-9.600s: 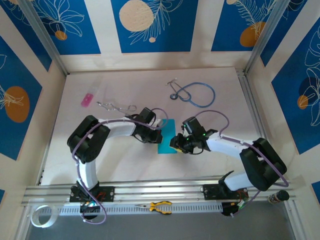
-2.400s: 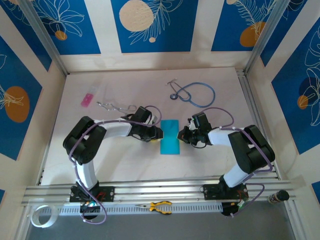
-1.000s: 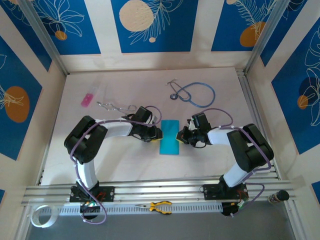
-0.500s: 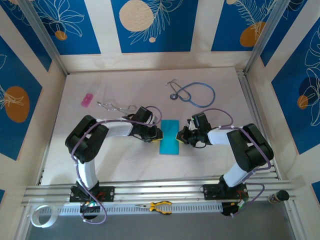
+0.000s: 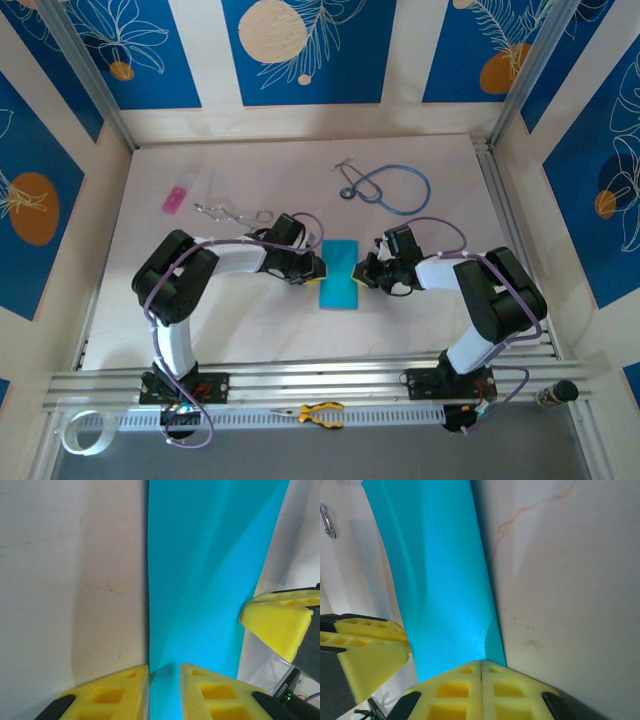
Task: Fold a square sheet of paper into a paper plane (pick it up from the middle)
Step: Third fold the triangle at the center of the table.
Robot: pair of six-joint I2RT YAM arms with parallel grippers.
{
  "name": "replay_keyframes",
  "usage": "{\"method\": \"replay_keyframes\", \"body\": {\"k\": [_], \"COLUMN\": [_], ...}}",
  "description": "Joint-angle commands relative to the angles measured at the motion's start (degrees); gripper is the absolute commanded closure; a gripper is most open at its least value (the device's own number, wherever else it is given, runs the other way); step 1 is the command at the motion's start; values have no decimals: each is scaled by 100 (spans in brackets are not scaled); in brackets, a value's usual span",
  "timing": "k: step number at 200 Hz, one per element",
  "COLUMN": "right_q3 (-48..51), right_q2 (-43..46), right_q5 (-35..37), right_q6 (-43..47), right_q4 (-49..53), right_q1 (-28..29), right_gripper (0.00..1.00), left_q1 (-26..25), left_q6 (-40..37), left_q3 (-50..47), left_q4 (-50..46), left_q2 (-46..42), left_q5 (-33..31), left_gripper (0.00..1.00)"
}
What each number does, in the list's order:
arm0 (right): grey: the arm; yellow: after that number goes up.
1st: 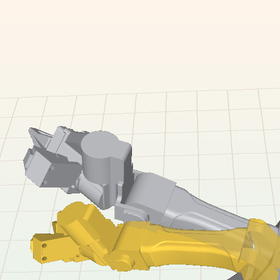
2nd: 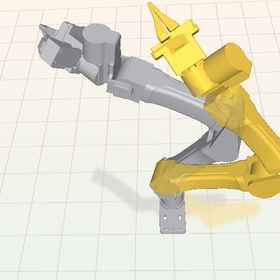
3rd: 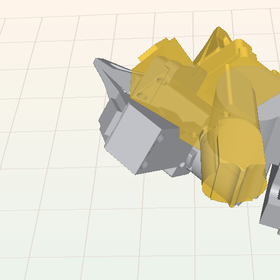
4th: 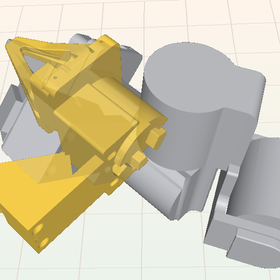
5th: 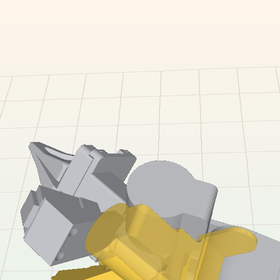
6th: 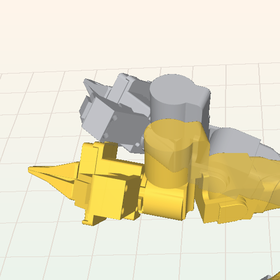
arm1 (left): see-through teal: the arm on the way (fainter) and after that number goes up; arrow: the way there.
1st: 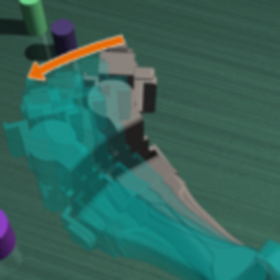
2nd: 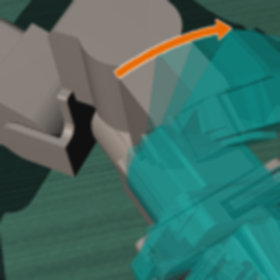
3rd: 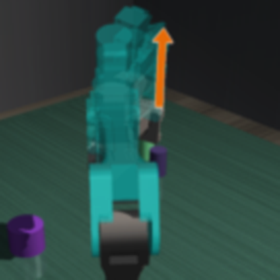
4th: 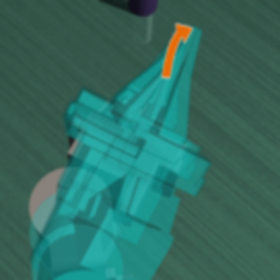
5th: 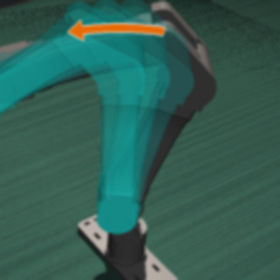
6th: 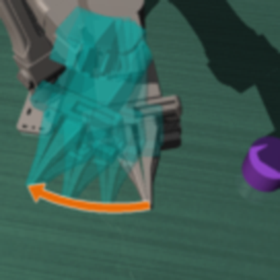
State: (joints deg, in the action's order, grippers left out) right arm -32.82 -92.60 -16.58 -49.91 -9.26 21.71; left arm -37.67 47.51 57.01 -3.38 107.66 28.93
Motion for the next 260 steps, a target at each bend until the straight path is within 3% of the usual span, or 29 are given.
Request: {"method": "replay_keyframes", "body": {"k": [1,126,176,260], "right_q3": [184,178,173,153], "right_q2": [-209,-231,-226,-212], "right_q5": [190,129,102,85], "right_q6": [-42,-14,-9,8], "right_q4": [372,363,361,362], "right_q1": [-4,1,0,0], "right_gripper": [100,100,100,100], "left_q1": [-112,-82,-14,39], "left_q6": [185,687,882,953], "left_q3": [-159,-591,-788,-1014], "left_q4": [340,1224,1647,1952], "left_q2": [-2,-245,-282,-444], "left_q5": [68,81,28,-299], "left_gripper": [78,79,68,63]}}
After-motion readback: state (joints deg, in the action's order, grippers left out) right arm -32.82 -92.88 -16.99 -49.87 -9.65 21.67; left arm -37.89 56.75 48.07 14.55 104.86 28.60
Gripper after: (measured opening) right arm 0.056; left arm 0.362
